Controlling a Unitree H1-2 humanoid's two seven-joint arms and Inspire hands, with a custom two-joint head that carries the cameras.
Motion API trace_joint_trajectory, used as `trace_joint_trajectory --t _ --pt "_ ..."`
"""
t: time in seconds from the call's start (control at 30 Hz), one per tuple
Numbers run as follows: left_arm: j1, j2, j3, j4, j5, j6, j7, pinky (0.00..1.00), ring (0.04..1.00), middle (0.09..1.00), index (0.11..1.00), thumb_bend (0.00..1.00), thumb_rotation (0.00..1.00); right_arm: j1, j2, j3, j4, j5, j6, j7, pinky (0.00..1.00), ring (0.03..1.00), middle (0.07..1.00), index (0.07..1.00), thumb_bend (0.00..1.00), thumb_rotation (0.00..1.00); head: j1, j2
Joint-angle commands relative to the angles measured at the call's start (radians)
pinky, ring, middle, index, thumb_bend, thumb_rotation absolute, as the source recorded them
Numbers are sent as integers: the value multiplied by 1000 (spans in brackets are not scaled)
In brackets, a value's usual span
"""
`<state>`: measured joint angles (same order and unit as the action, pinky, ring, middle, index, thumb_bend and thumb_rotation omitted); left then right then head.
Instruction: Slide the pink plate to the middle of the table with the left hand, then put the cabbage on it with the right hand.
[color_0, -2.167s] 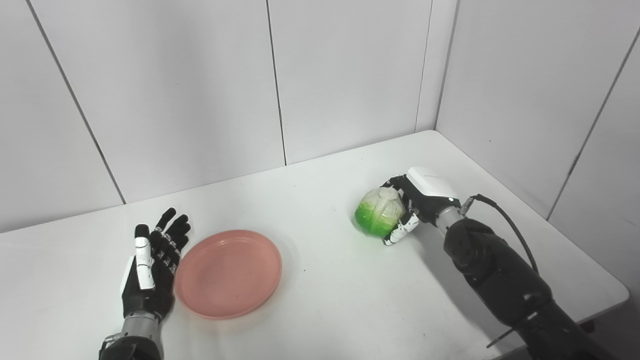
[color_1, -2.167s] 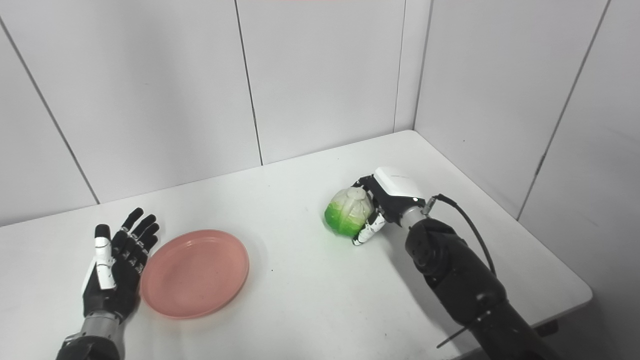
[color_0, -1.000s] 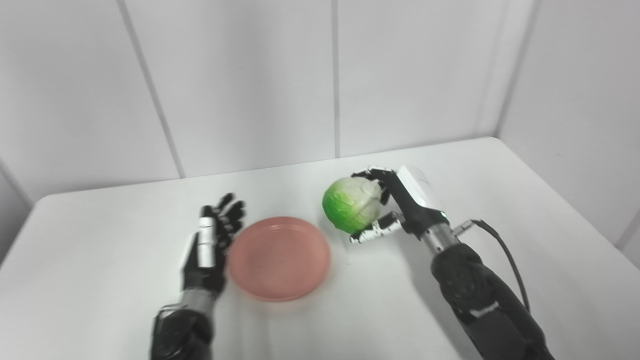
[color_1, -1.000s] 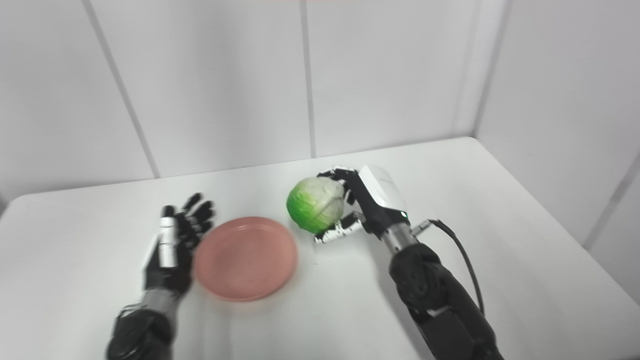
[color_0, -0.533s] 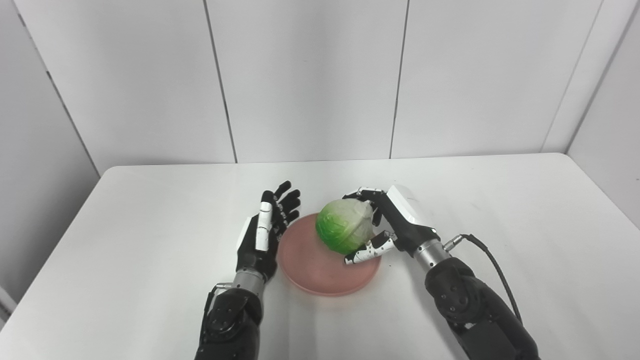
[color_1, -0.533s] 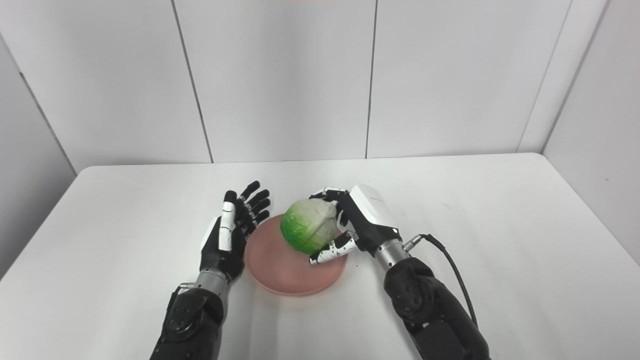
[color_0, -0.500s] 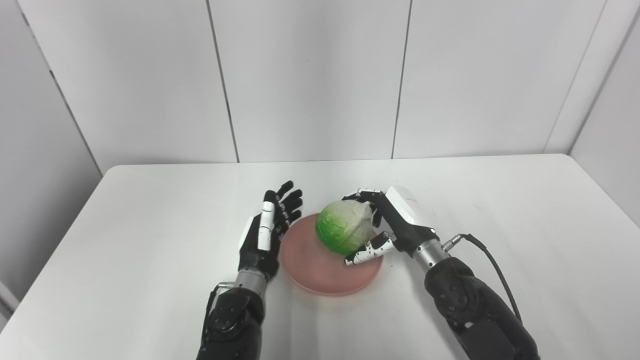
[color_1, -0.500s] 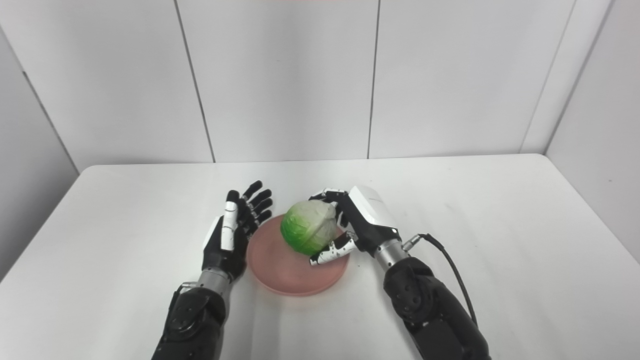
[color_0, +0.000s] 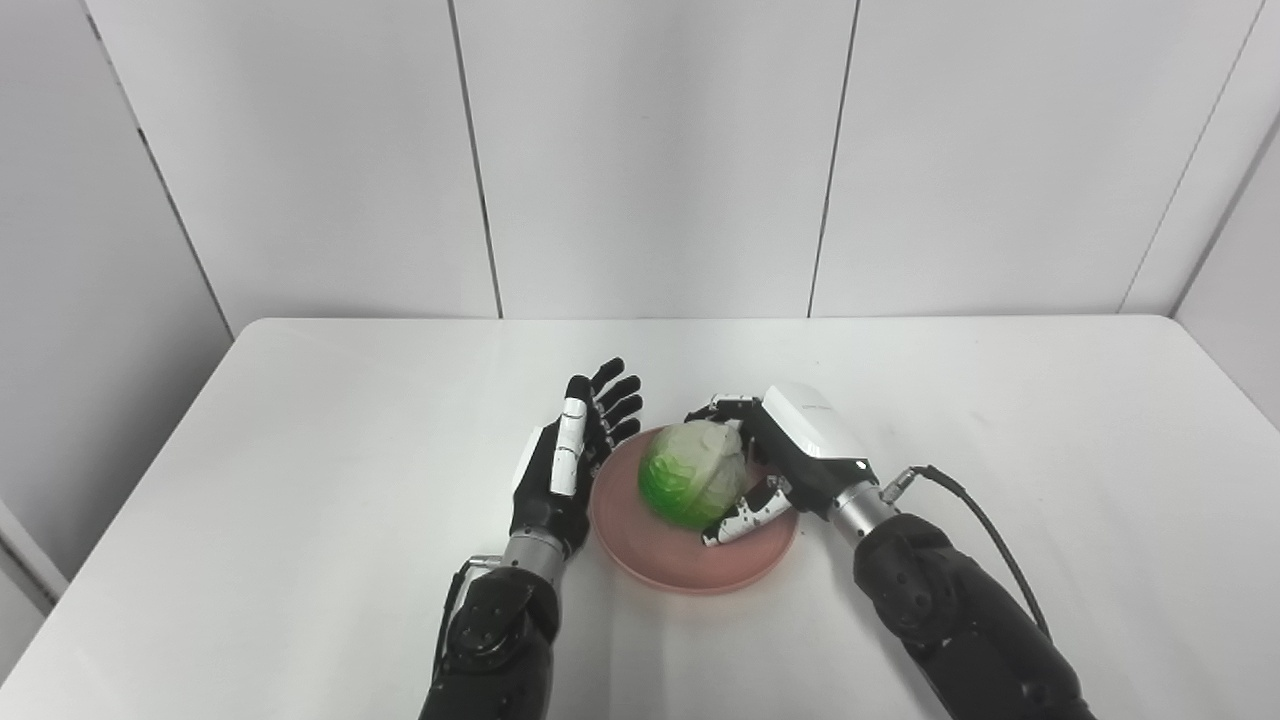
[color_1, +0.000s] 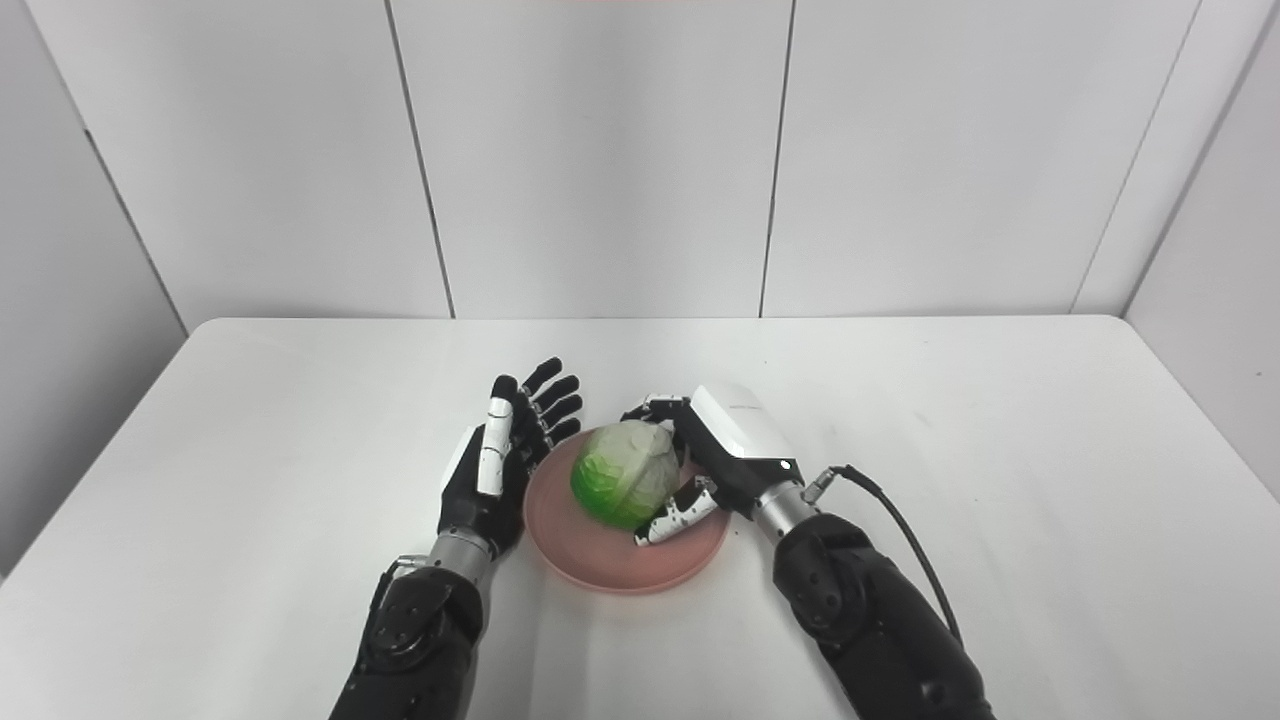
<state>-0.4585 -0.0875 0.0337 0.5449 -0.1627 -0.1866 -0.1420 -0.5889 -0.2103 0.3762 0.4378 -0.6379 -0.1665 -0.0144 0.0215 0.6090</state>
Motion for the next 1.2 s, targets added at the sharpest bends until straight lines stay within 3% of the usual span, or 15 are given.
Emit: trace_joint_trajectory --t 0.0,0.07,0.1,0.33,0.57,0.77,0.9,1.0,1.07,1.17 --pt "33 -14 -8 38 7 -28 0 857 870 860 854 823 1000 -48 -5 5 -22 -7 -19 6 453 478 573 508 514 26 -2 -2" --pt "32 -10 -10 39 8 -30 -2 852 870 861 855 815 1000 -44 -9 16 -29 -22 -17 12 538 624 691 501 514 106 -4 0" --pt "31 -8 -11 39 9 -30 -2 846 869 863 857 815 1000 -42 -13 22 -37 -32 -9 19 596 707 763 680 610 159 -5 1" --pt "27 -3 -11 36 7 -18 4 849 870 867 861 822 1000 -31 -30 18 -72 -9 -14 75 800 886 895 872 684 324 -17 1" --pt "25 -2 -7 32 1 -11 8 867 874 865 859 818 1000 -22 -57 0 -111 63 -51 140 941 980 973 941 730 482 -27 2" --pt "27 1 -5 19 -1 8 8 894 884 864 862 815 1000 9 -86 -25 -189 104 -16 196 945 997 999 950 752 525 -35 3" --pt "30 0 0 9 -6 6 10 893 881 860 858 800 1000 53 -82 -80 -222 143 -17 166 896 979 998 971 769 527 -38 5" --pt "34 4 0 -5 -4 18 12 920 885 865 862 804 1000 91 -53 -137 -232 166 -41 97 818 956 993 988 764 560 -42 6" --pt "39 6 -1 -20 -1 30 16 944 890 867 867 802 1000 112 -29 -172 -219 183 -63 44 785 946 999 998 756 636 -45 7" --pt "47 9 3 -41 -1 34 23 947 903 875 872 801 1000 145 36 -244 -206 313 -36 28 842 970 1000 1000 762 686 -47 9"
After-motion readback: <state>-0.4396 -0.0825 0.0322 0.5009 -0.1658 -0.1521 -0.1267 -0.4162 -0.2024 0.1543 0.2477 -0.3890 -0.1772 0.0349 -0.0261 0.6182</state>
